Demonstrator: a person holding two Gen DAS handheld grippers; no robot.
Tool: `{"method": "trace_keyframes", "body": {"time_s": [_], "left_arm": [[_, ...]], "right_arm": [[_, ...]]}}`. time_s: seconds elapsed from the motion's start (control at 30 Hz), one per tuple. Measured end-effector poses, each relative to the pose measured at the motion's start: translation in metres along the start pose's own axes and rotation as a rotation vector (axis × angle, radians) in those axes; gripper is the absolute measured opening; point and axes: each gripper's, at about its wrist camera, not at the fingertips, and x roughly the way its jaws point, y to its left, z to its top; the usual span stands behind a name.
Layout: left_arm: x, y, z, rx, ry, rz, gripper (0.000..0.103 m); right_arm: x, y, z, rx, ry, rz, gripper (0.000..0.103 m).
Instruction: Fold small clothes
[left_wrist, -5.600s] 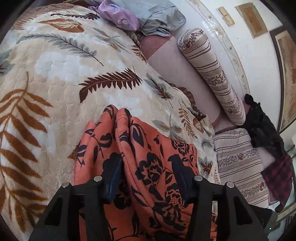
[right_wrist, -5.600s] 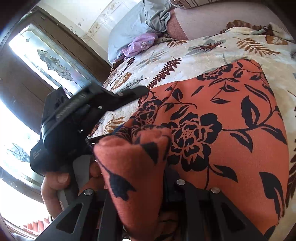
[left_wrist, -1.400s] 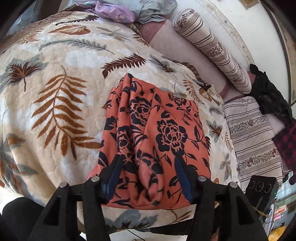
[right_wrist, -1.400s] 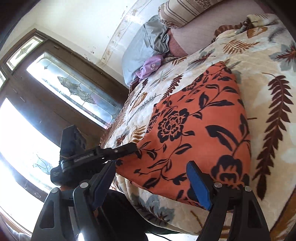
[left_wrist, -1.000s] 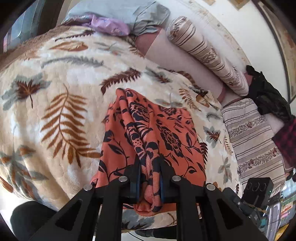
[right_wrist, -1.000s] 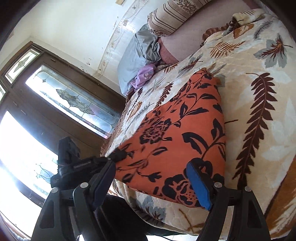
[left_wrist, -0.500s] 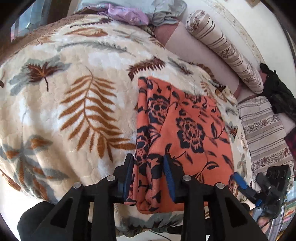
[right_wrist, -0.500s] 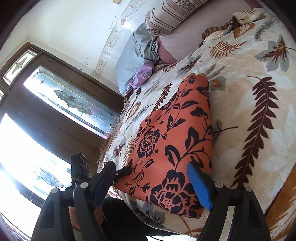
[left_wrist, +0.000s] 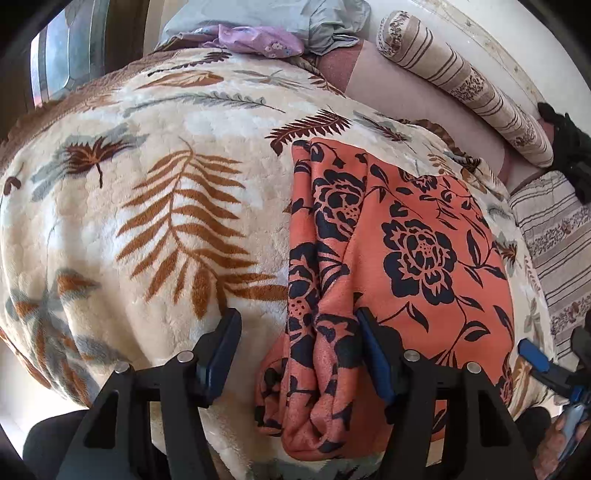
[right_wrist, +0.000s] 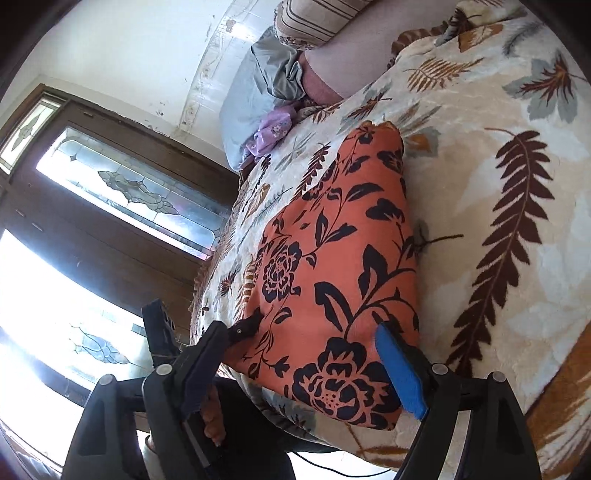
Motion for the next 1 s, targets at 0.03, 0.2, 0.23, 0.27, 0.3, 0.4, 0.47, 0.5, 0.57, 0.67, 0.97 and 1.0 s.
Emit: {"method": "trace_keyframes", "body": {"time_s": [0.03,0.2,0.23,0.27,0.3,0.4,0.47,0.5,0.57,0.67,0.97,1.0], "left_arm": [[0.000,-0.002,0.000,0.017,-0.008,0.014,0.068],[-0.001,-0.002,0.000,0.017,-0.014,0.022,0.073],[0.001,0.000,-0.001,0.017,-0.013,0.024,0.073],[0.001,0.000,0.000,0.017,-0.012,0.025,0.073],[0.002,0.000,-0.001,0.018,-0.013,0.023,0.074],[0.001,-0.002,-0.002,0.031,-0.017,0.022,0.074],[0.002,-0.002,-0.002,0.033,-0.019,0.022,0.074],[0.002,-0.001,-0.001,0.033,-0.019,0.023,0.074],[0.002,-0.001,0.000,0.027,-0.015,0.021,0.074],[0.001,-0.002,0.000,0.029,-0.014,0.025,0.074],[-0.034,0.016,0.042,-0.141,-0.152,-0.146,0.090],[-0.018,0.014,0.045,-0.128,-0.095,-0.156,0.090]], "right_arm": [[0.003,0.003,0.007,-0.011,0.006,0.002,0.085],[0.021,0.021,0.041,-0.022,0.035,0.124,0.085],[0.031,0.018,0.045,-0.005,0.053,0.144,0.085],[0.041,0.010,0.047,0.020,0.071,0.132,0.085],[0.054,-0.001,0.049,0.051,0.105,0.080,0.085],[0.064,-0.023,0.044,0.116,0.106,0.065,0.083],[0.057,-0.015,0.043,0.086,0.097,0.043,0.083],[0.054,-0.011,0.043,0.072,0.090,0.028,0.084],[0.048,-0.007,0.041,0.048,0.085,0.009,0.084],[0.037,-0.007,0.041,0.027,0.071,-0.020,0.084],[0.028,-0.030,0.048,0.053,0.052,-0.085,0.086],[0.035,-0.033,0.048,0.056,0.057,-0.090,0.086]]}}
